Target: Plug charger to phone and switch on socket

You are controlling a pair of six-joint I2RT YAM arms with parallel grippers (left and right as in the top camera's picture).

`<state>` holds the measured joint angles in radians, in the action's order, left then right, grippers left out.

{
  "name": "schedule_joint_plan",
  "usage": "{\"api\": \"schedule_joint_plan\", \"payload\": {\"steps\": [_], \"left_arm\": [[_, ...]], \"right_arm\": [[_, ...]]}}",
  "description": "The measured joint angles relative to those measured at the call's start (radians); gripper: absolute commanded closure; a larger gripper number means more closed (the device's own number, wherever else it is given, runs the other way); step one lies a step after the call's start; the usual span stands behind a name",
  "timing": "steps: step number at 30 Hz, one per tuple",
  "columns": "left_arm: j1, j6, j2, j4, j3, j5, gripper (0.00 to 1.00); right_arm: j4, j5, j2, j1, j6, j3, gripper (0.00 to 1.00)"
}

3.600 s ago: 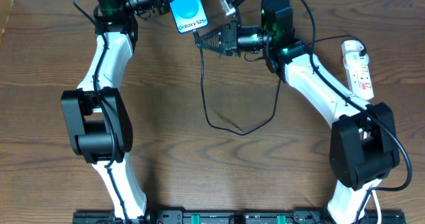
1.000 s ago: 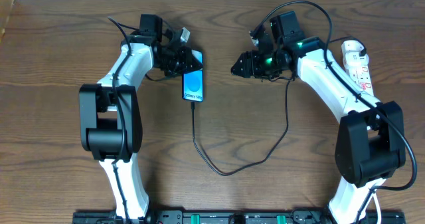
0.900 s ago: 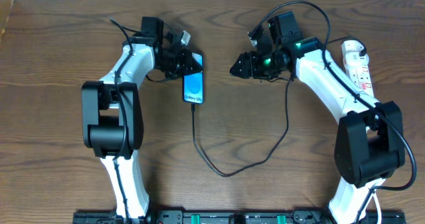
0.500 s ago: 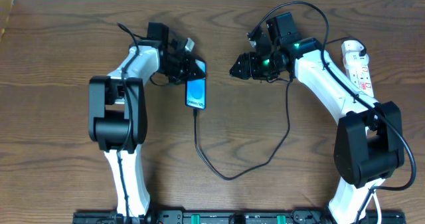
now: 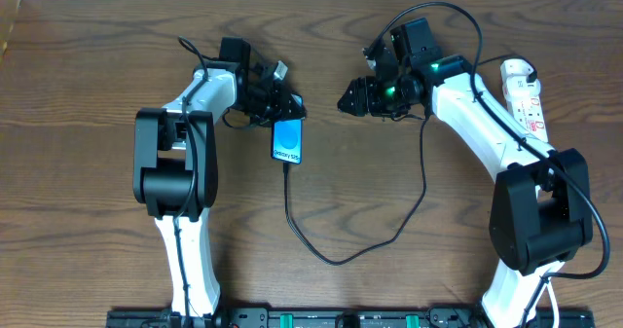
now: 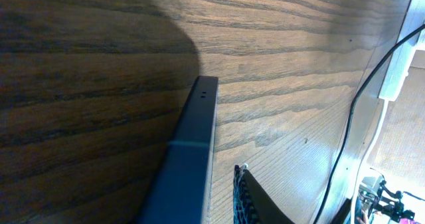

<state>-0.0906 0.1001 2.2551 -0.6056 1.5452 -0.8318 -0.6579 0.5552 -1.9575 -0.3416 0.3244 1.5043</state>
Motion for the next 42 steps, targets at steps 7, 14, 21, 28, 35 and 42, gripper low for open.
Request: {"api": "schedule_joint_plan", "payload": {"steps": [7,14,21,28,35,42], "left_arm": [[0.000,0.000,0.000,0.000,0.000,-0.005,0.66],[-0.002,0.000,-0.002,-0.004,0.004,-0.002,0.60],[-0.003,0.000,-0.007,-0.014,0.008,0.018,0.58],[-0.004,0.001,-0.013,-0.016,0.014,0.027,0.48],[-0.005,0.005,-0.019,-0.016,0.016,0.025,0.31],[-0.005,0.004,-0.026,-0.016,0.022,0.026,0.20]], "right_arm": [[0.000,-0.003,0.000,0.000,0.000,0.000,0.39],[-0.004,-0.003,0.000,0.000,0.000,0.000,0.39],[-0.005,-0.004,0.000,0.000,0.000,0.000,0.39],[-0.005,-0.008,0.000,0.000,0.000,0.000,0.38],[-0.011,-0.018,0.000,0.000,0.000,0.000,0.38],[-0.012,-0.022,0.000,0.000,-0.001,0.000,0.38]]}}
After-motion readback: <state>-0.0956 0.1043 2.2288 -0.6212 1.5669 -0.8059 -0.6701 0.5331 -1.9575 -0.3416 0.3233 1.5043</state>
